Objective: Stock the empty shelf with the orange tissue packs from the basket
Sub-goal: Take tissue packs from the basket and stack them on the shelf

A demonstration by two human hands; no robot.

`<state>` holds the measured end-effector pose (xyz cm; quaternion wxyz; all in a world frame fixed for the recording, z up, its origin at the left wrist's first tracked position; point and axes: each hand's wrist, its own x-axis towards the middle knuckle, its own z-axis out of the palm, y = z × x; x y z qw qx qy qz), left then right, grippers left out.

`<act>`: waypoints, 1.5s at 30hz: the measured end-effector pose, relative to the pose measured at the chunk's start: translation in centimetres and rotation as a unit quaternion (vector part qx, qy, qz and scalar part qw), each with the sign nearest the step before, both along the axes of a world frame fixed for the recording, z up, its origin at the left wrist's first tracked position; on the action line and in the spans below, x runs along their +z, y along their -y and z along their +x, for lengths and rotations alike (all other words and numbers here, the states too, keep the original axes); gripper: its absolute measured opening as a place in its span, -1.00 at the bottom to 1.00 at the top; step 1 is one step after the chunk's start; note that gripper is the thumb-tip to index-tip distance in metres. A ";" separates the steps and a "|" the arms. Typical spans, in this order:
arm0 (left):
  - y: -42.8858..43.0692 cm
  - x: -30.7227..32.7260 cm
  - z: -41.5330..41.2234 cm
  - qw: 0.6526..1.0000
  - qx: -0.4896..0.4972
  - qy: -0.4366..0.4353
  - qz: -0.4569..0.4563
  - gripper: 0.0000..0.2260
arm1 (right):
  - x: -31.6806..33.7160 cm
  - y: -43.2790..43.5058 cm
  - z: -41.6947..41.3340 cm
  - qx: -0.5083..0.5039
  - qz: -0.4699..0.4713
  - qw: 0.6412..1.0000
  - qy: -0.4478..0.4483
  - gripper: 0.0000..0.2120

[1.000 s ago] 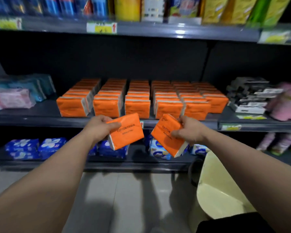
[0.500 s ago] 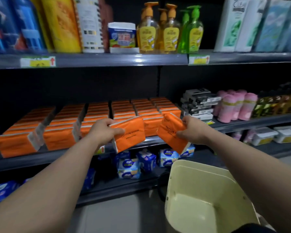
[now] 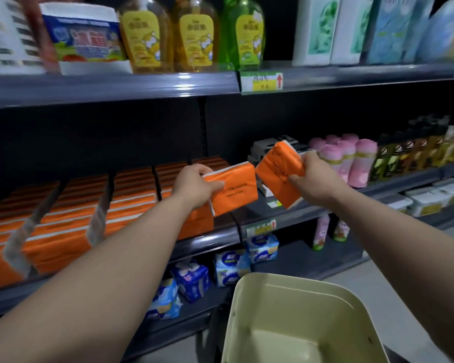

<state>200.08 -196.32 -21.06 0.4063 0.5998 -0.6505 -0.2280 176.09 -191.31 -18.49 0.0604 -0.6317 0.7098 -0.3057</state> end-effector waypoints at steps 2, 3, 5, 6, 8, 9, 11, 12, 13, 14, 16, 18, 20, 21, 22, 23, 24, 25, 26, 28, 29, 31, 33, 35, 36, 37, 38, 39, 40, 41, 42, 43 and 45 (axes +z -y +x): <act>2.0 -0.8 -1.6 0.999 0.000 0.032 0.006 -0.70 | -0.4 1.2 -0.8 -0.006 -0.003 1.000 0.016 -0.71; 2.9 -1.2 -2.2 0.999 -0.001 0.050 0.007 -0.69 | -0.7 1.8 -1.2 -0.010 -0.002 1.000 0.023 -0.71; 4.5 -2.0 -2.8 0.996 -0.001 0.086 -0.002 -0.72 | -1.5 2.7 -1.7 -0.013 0.000 0.999 0.030 -0.71; 5.2 -2.4 -2.9 0.995 0.000 0.104 -0.006 -0.73 | -1.9 3.2 -1.9 -0.015 0.003 0.999 0.032 -0.71; 6.5 -3.2 -2.7 0.991 0.004 0.132 -0.005 -0.74 | -2.7 4.0 -2.1 -0.014 0.008 0.999 0.041 -0.70; 7.1 -3.6 -2.6 0.989 0.005 0.148 -0.001 -0.72 | -3.2 4.4 -2.1 -0.011 0.010 0.999 0.048 -0.70; 7.9 -4.4 -2.2 0.983 0.006 0.185 0.004 -0.66 | -4.2 5.0 -1.9 -0.002 0.011 0.998 0.062 -0.69; 8.2 -4.8 -2.1 0.980 0.008 0.201 0.005 -0.62 | -4.6 5.2 -1.8 0.000 0.011 0.998 0.061 -0.70; 8.4 -5.2 -1.9 0.978 0.012 0.211 0.004 -0.60 | -4.9 5.5 -1.7 0.001 0.012 0.998 0.057 -0.71; 8.5 -5.4 -1.8 0.976 0.019 0.215 0.000 -0.59 | -5.2 5.7 -1.6 0.002 0.012 0.999 0.052 -0.72; 8.8 -5.8 -1.6 0.974 0.032 0.226 -0.006 -0.59 | -5.7 6.1 -1.5 0.006 0.011 0.999 0.046 -0.73; 9.1 -5.9 -1.7 0.969 0.041 0.245 -0.006 -0.59 | -6.0 6.4 -1.4 0.006 0.007 0.999 0.038 -0.71; 9.3 -6.0 -1.9 0.963 0.055 0.263 -0.004 -0.59 | -6.3 6.6 -1.2 0.006 0.007 0.999 0.033 -0.71; 9.4 -6.0 -2.0 0.960 0.064 0.273 -0.003 -0.59 | -6.4 6.7 -1.2 0.006 0.009 0.999 0.033 -0.71; 9.4 -6.0 -2.0 0.956 0.072 0.284 -0.002 -0.59 | -6.5 6.7 -1.1 0.006 0.011 0.999 0.034 -0.71; 9.5 -6.0 -2.1 0.953 0.076 0.292 -0.002 -0.60 | -6.6 6.7 -1.1 0.007 0.014 0.999 0.035 -0.71; 9.5 -6.0 -2.1 0.951 0.078 0.299 -0.003 -0.60 | -6.7 6.7 -1.0 0.009 0.017 0.999 0.035 -0.70; 9.6 -6.0 -2.1 0.949 0.079 0.304 -0.004 -0.59 | -6.8 6.6 -1.0 0.013 0.019 0.999 0.036 -0.70; 9.6 -5.9 -2.2 0.948 0.080 0.308 -0.005 -0.59 | -6.8 6.6 -0.9 0.017 0.019 0.999 0.037 -0.69; 9.7 -5.7 -2.1 0.947 0.084 0.309 0.000 -0.57 | -7.0 6.6 -0.8 0.023 0.021 0.999 0.034 -0.66; 9.7 -5.7 -2.0 0.949 0.084 0.305 0.007 -0.56 | -7.0 6.6 -0.8 0.026 0.024 0.999 0.031 -0.63; 9.6 -5.6 -1.5 0.959 0.071 0.273 0.031 -0.57 | -7.0 6.5 -0.9 0.033 0.027 0.999 0.031 -0.59; 9.3 -5.3 -0.8 0.979 0.043 0.189 0.059 -0.62 | -6.8 6.4 -0.8 0.052 0.029 0.997 0.044 -0.58; 8.7 -4.9 0.2 0.989 0.036 0.134 0.050 -0.71 | -6.6 6.4 -0.5 0.081 0.036 0.995 0.053 -0.60; 8.3 -4.7 0.8 0.989 0.041 0.140 0.032 -0.76 | -6.6 6.4 -0.3 0.099 0.042 0.993 0.056 -0.62; 7.8 -4.5 1.5 0.986 0.048 0.160 0.011 -0.79 | -6.6 6.5 0.1 0.116 0.051 0.990 0.058 -0.63; 7.3 -4.5 2.3 0.980 0.055 0.190 -0.009 -0.79 | -6.6 6.6 0.5 0.130 0.059 0.988 0.058 -0.63; 6.7 -4.5 3.0 0.973 0.058 0.222 -0.024 -0.75 | -6.7 6.7 1.0 0.140 0.064 0.986 0.057 -0.63; 6.0 -4.5 3.7 0.965 0.057 0.255 -0.033 -0.70 | -6.8 6.9 1.6 0.147 0.066 0.985 0.055 -0.62; 5.5 -4.7 4.3 0.957 0.052 0.285 -0.034 -0.64 | -6.9 7.0 2.2 0.153 0.066 0.985 0.052 -0.62; 5.0 -4.8 4.9 0.949 0.046 0.309 -0.028 -0.59 | -7.1 7.2 2.9 0.158 0.064 0.984 0.044 -0.61; 4.7 -5.0 5.3 0.944 0.038 0.328 -0.018 -0.55 | -7.2 7.4 3.5 0.162 0.061 0.984 0.027 -0.59; 4.3 -5.2 6.0 0.932 0.025 0.361 0.005 -0.49 | -7.6 7.9 4.6 0.159 0.053 0.986 -0.022 -0.56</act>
